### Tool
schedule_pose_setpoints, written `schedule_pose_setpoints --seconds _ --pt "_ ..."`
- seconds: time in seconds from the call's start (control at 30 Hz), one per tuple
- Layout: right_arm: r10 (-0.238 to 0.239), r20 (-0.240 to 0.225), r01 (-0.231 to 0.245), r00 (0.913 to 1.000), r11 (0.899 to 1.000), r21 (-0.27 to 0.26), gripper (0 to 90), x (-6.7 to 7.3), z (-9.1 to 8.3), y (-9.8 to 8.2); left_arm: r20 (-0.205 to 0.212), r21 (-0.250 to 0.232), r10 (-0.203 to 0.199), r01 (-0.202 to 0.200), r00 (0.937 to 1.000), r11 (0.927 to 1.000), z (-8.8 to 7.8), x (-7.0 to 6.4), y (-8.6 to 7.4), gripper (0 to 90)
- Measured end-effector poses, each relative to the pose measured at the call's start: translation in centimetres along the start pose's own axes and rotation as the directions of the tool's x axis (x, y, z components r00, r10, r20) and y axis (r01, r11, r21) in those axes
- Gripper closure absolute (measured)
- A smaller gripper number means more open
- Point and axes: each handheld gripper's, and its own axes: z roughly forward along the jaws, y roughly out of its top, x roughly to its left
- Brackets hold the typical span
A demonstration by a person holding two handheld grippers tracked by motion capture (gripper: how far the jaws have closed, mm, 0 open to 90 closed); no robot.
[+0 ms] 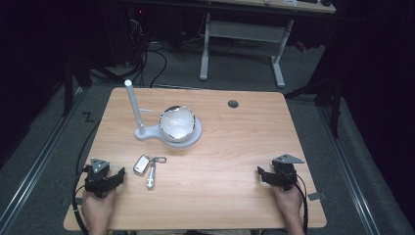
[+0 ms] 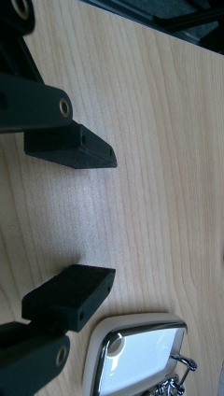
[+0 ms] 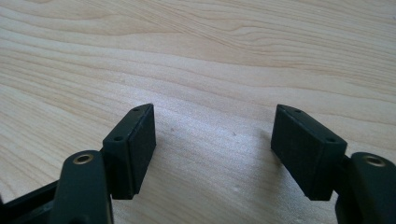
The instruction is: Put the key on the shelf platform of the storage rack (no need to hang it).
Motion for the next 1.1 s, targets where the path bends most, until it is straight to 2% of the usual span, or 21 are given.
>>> schedule_pose_setpoints --seconds 0.37,0.87,0.93,1.1 --pt "0.002 0.007 -0.002 1.0000 1.000 -0.001 31.3 0.05 -0.01 -0.03 -0.003 -0.001 -0.003 0.003 1.0000 1.0000 -0.03 -0.09 -0.03 40.0" --pt "-0.003 0.006 0.003 1.0000 1.000 -0.002 31.3 0.01 0.00 -0.02 0.013 0.009 0.013 -0.013 0.9998 0.9999 0.08 -0.30 0.03 32.2" --pt "0.000 0.006 0.000 1.0000 1.000 -0.002 31.3 0.03 -0.01 -0.03 0.019 0.019 0.022 -0.022 0.9996 0.9996 -0.02 -0.32 0.07 30.9" --pt "-0.003 0.006 0.003 1.0000 1.000 -0.002 31.3 0.01 0.00 -0.02 0.045 0.024 0.014 -0.015 0.9989 0.9996 -0.33 -0.44 -0.01 30.7"
